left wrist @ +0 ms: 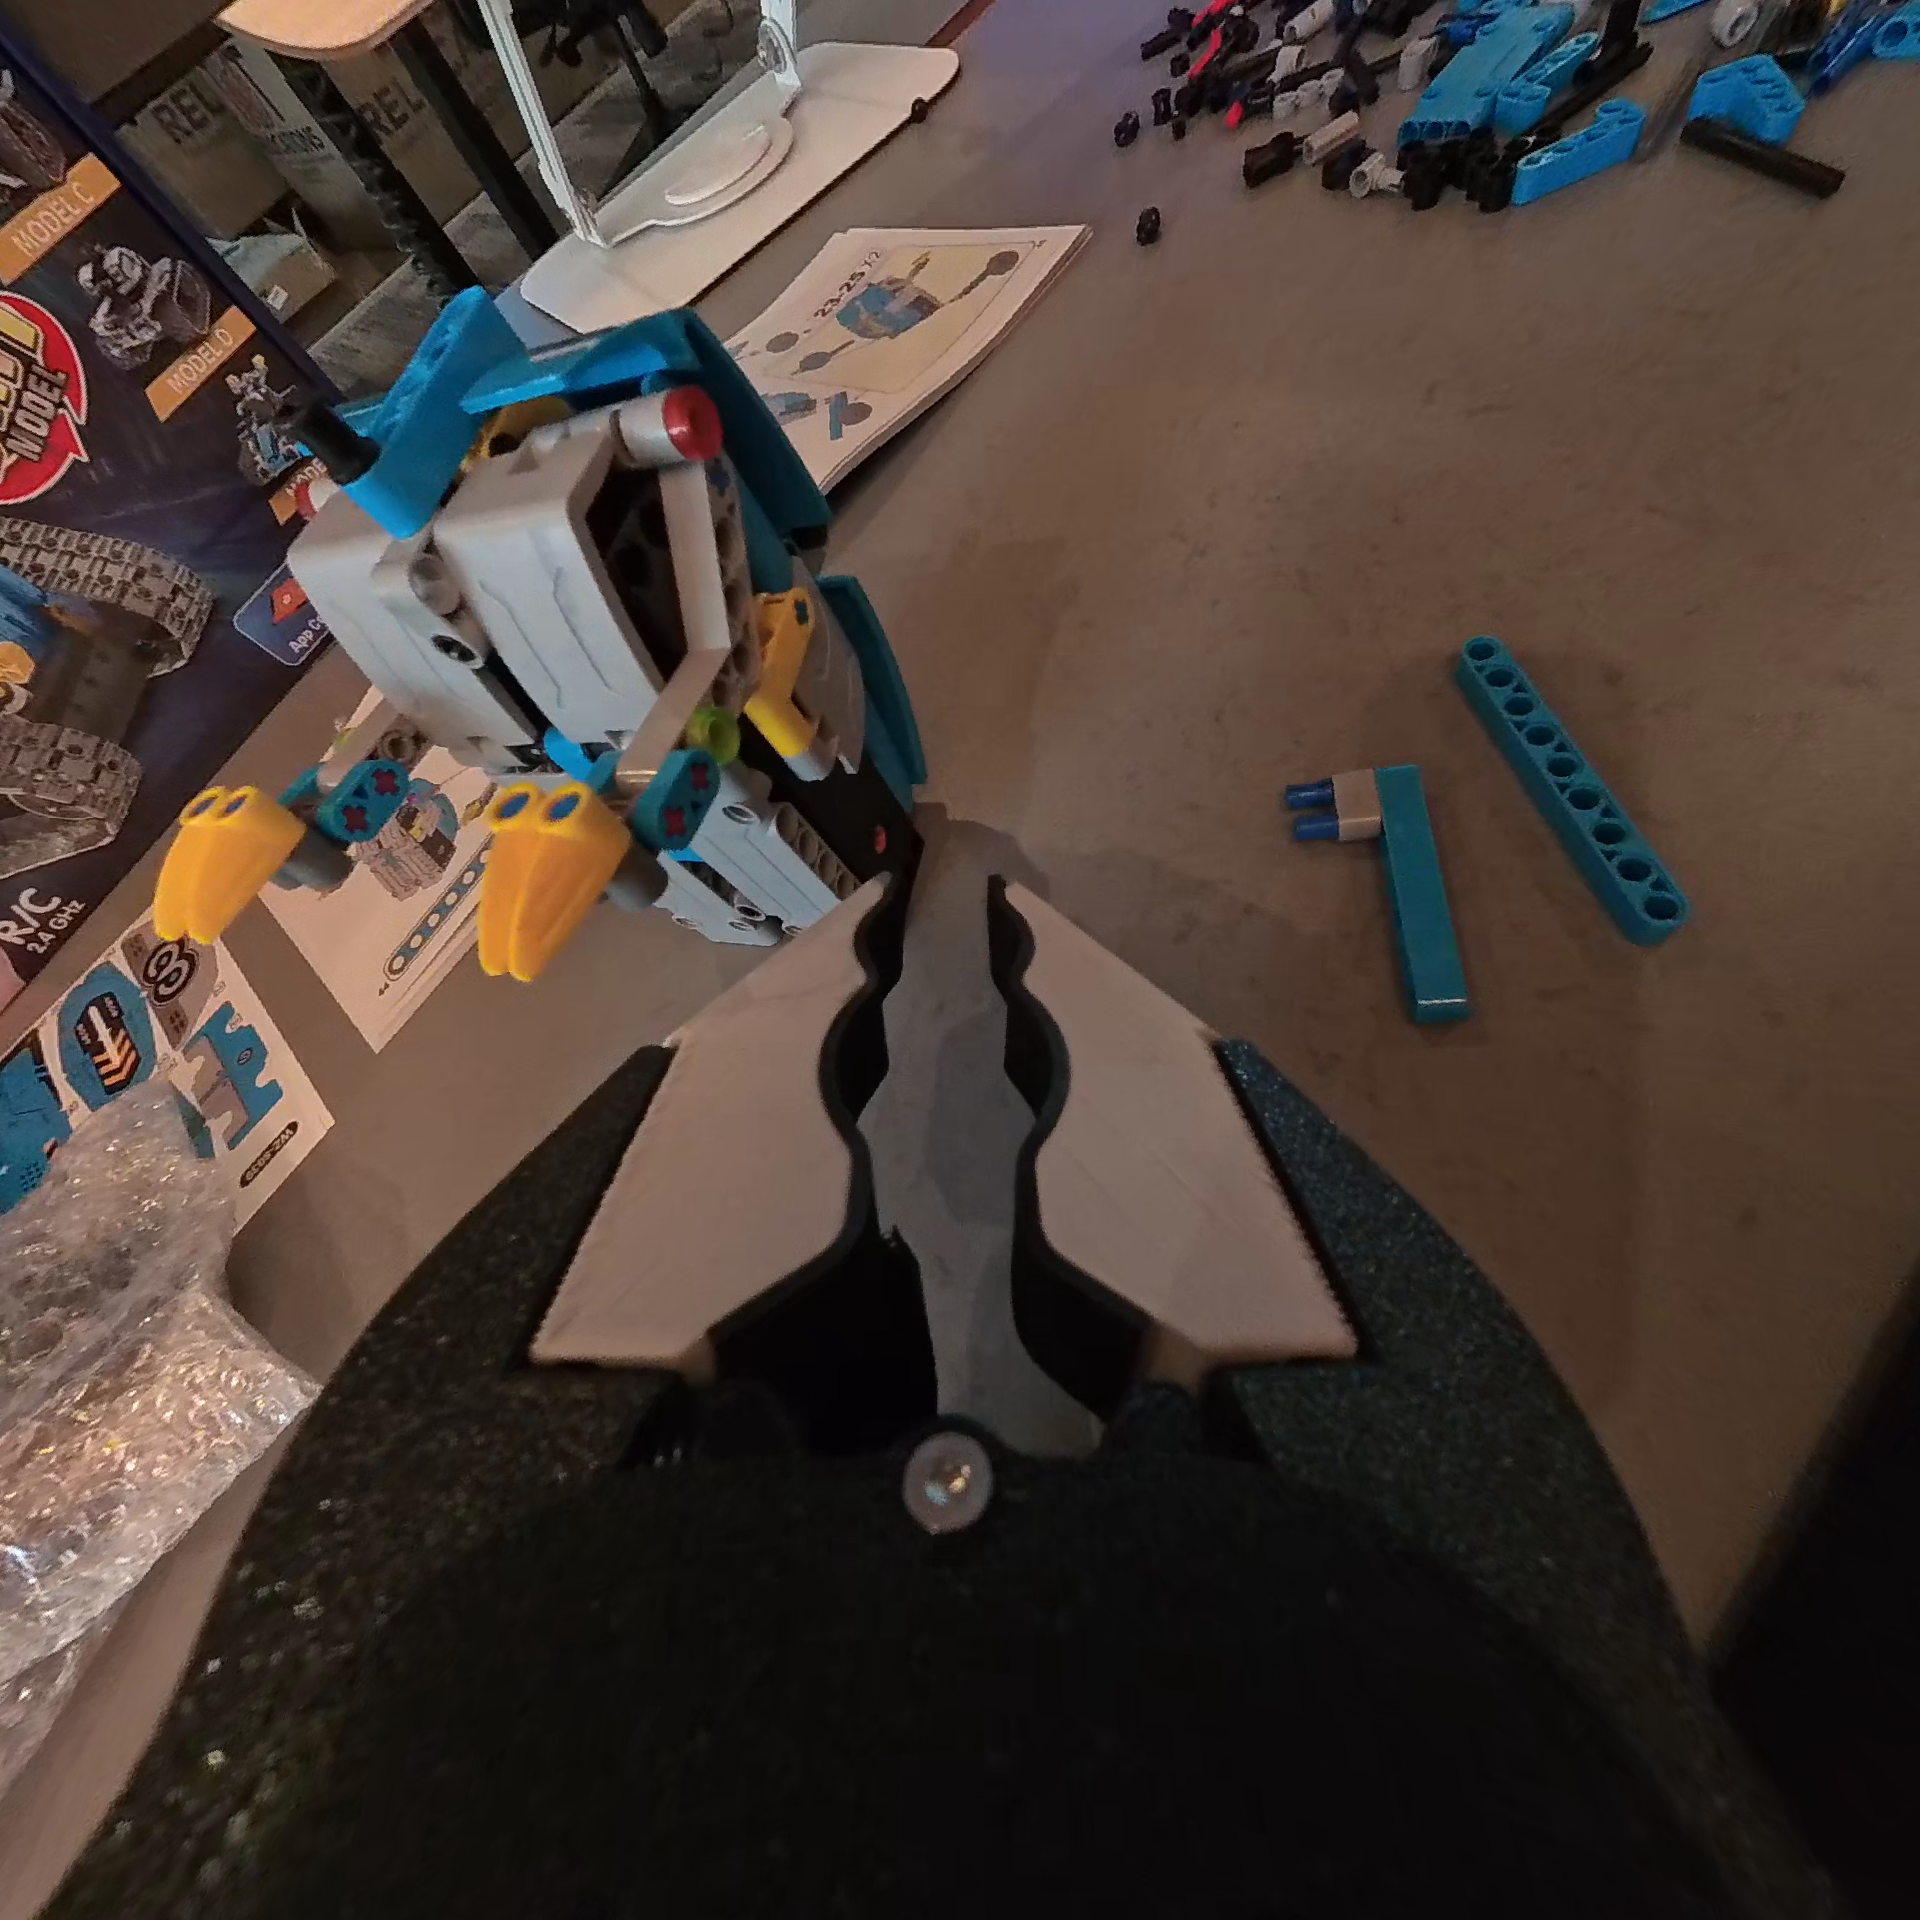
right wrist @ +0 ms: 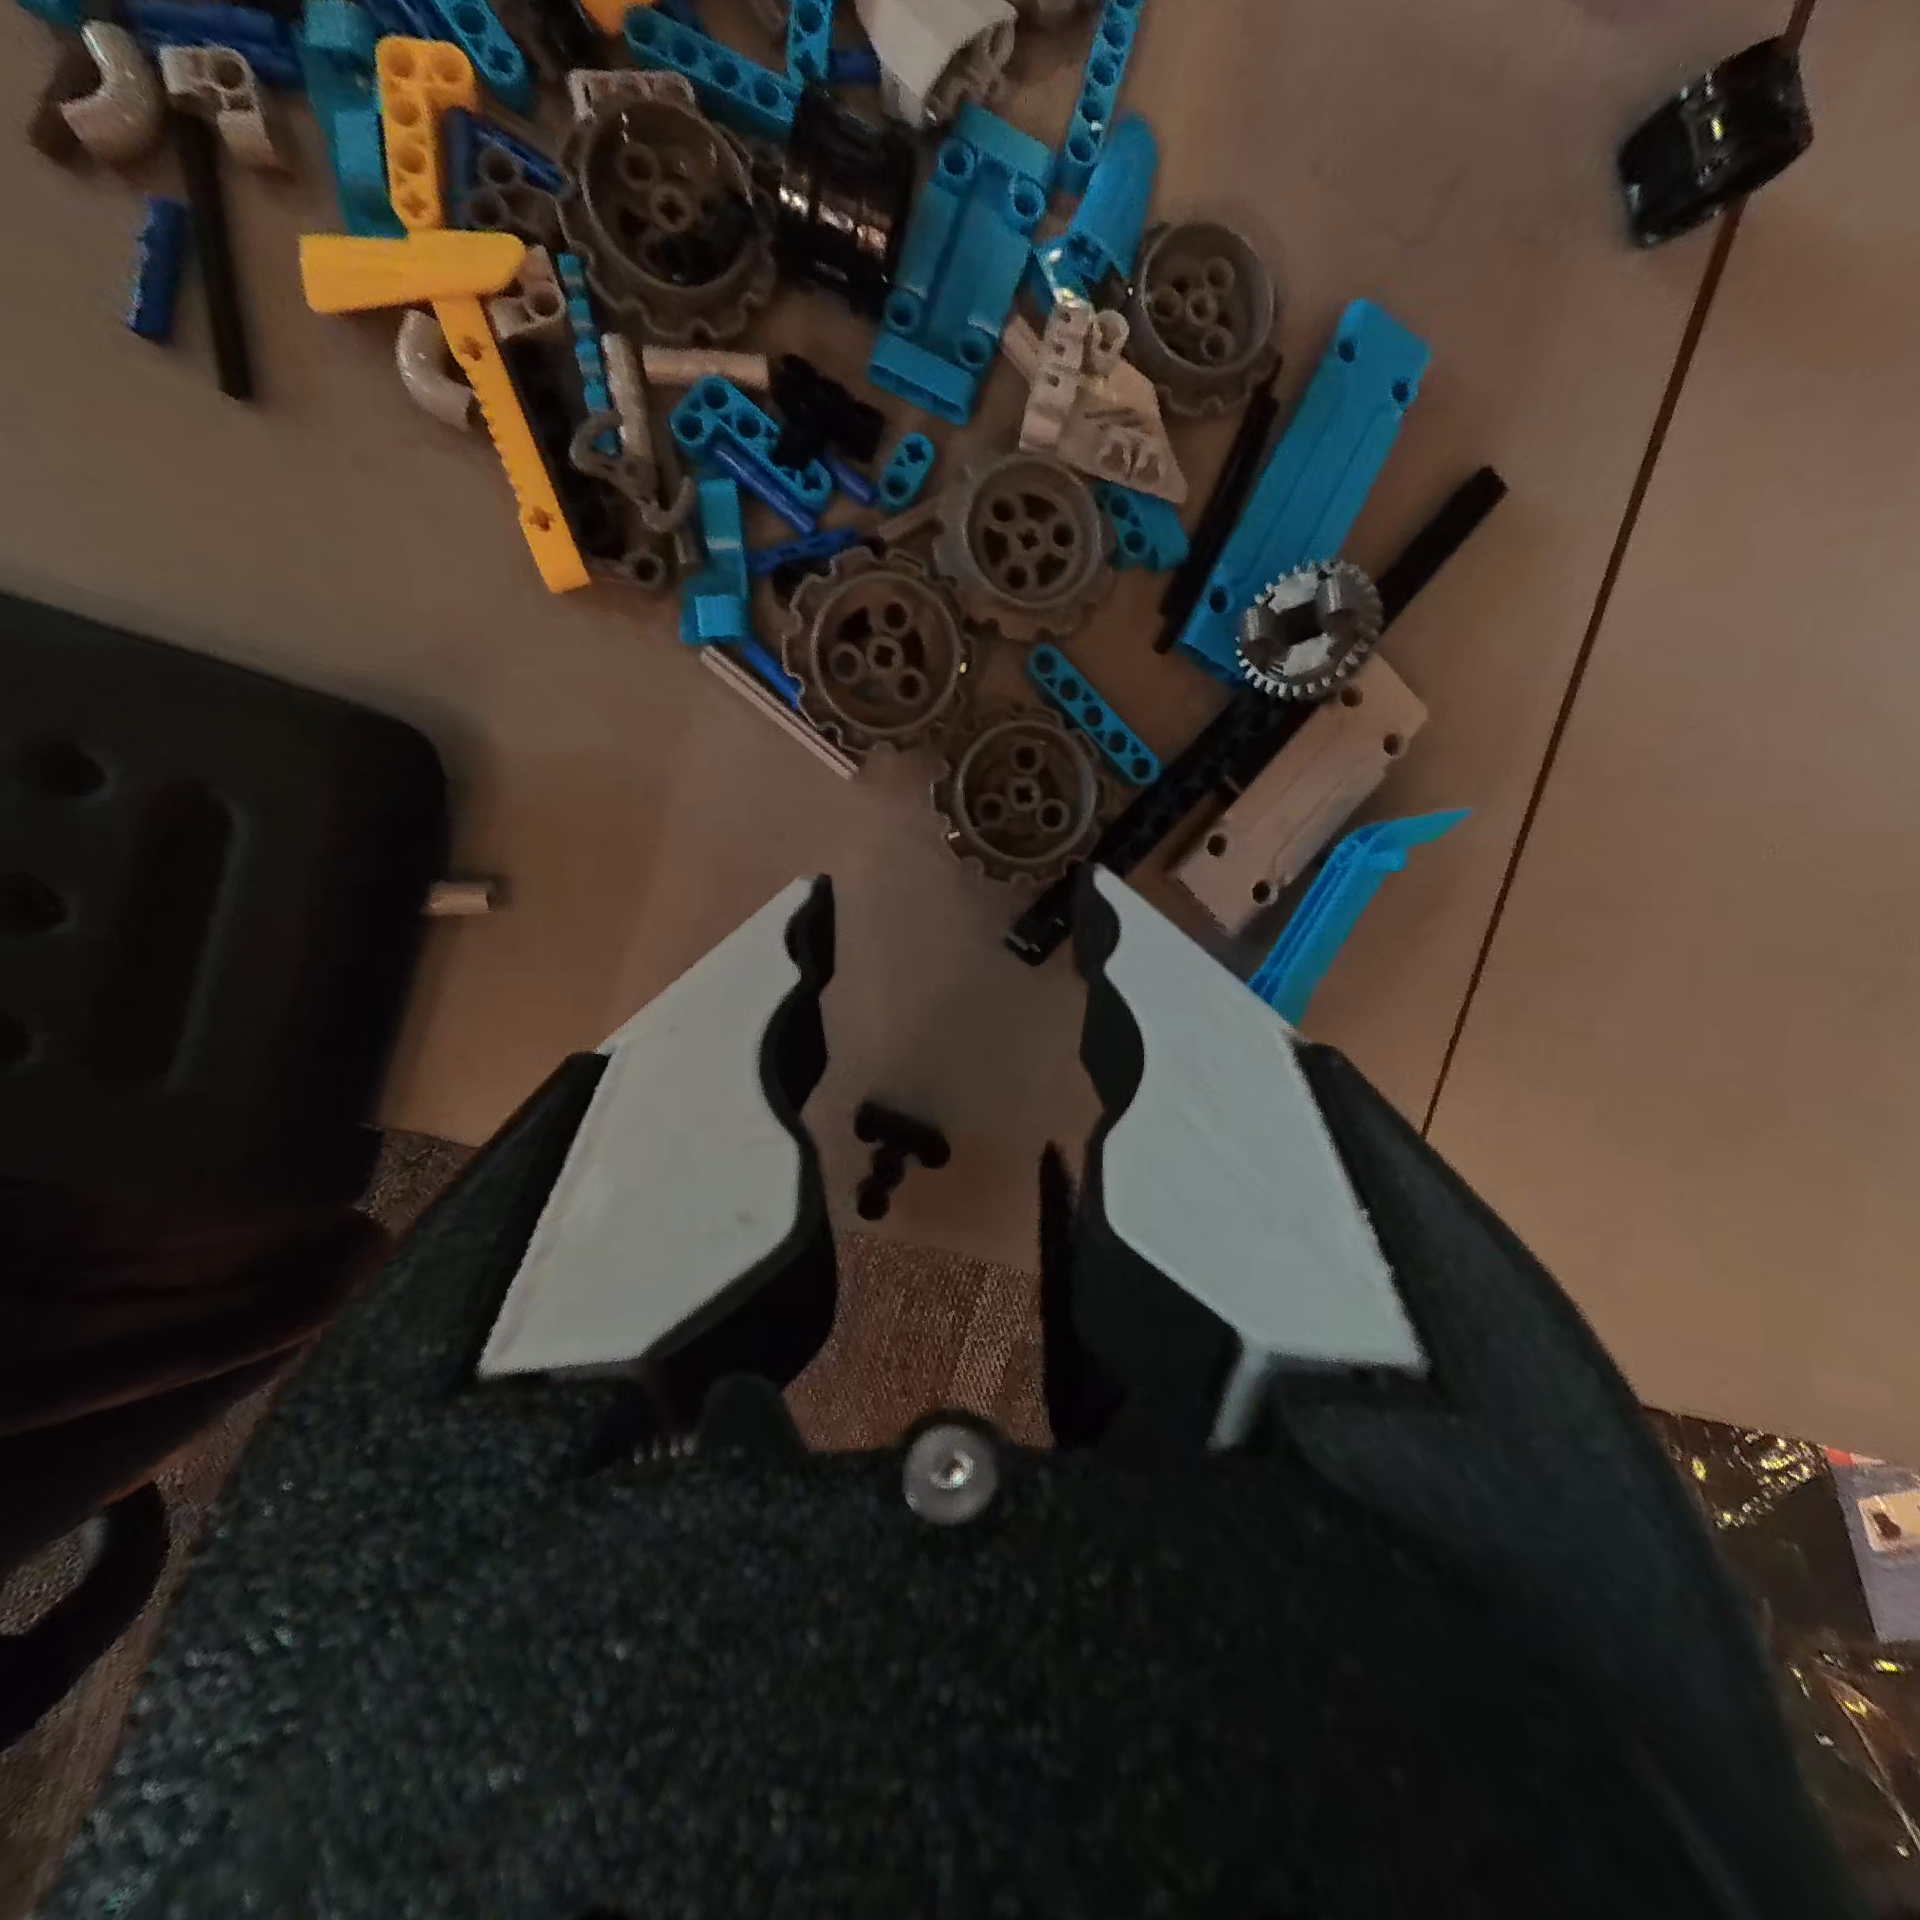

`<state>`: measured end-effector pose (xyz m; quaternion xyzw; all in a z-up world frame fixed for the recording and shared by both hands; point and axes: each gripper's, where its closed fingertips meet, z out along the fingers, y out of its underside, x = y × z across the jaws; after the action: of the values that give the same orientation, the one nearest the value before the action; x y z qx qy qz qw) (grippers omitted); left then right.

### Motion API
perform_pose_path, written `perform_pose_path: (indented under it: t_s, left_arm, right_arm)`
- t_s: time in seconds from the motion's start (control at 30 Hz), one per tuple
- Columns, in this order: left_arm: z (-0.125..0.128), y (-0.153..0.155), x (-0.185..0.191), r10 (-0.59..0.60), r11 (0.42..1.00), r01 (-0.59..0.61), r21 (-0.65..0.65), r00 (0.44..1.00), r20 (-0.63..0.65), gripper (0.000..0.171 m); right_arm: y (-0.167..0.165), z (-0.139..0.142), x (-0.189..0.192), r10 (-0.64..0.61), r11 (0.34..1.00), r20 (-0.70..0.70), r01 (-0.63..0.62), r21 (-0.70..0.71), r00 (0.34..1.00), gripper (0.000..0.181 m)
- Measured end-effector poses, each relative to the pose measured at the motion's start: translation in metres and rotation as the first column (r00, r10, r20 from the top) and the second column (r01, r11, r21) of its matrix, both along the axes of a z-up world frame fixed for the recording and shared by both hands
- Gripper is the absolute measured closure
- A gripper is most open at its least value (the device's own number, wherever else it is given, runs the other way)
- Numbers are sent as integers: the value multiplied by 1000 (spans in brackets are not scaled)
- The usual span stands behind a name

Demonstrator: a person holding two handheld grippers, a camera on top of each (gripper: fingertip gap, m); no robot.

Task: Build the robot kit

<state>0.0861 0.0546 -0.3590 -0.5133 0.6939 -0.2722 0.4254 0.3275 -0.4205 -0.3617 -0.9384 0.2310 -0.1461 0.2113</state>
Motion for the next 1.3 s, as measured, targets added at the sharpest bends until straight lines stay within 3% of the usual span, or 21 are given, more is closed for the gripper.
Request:
perform_pose_path:
  t_s: [0.1, 0.17, 0.27, 0.37, 0.47, 0.7, 0.8, 1.03, 1.2, 1.3]
  left_arm:
    - [0, 0, -1, -2, 1000, 2, 3, 1000, -1, 156]
    - [0, 0, -1, -4, 1000, 4, 2, 1000, 2, 156]
    - [0, -1, -1, -7, 1000, 7, -2, 1000, 3, 156]
    - [1, -1, -1, -9, 1000, 9, -3, 1000, 5, 156]
    - [0, -1, -1, -11, 1000, 11, -2, 1000, 1, 156]
    - [0, -2, -1, -14, 1000, 14, 11, 1000, 0, 156]
    - [0, -2, -1, -14, 1000, 14, 15, 1000, -1, 156]
    - [-2, -3, -1, -18, 1000, 18, 19, 1000, -8, 156]
    - [1, -5, -2, -26, 999, 26, 48, 1000, 12, 156]
    - [-2, -6, -1, -29, 996, 28, 82, 1000, 0, 156]
  right_arm:
    - [8, 3, 1, 1, 999, -3, -1, 53, 1000, 127]
    - [13, 3, 2, 10, 997, -7, -9, 75, 1000, 131]
    - [22, -4, -18, 84, 992, -118, -73, 101, 989, 142]
    - [25, -16, -49, 246, 969, -213, -232, 90, 946, 157]
    - [39, -11, -71, 378, 920, -216, -339, 197, 900, 158]
    - [44, -15, -86, 468, 867, -274, -376, 328, 840, 162]
    - [35, -27, -84, 504, 854, -298, -415, 313, 811, 162]
    - [40, -28, -85, 709, 704, -219, -652, 281, 670, 158]
    - [45, -29, -91, 792, 609, -176, -732, 307, 585, 160]
    - [46, -30, -87, 804, 591, -142, -751, 295, 577, 172]
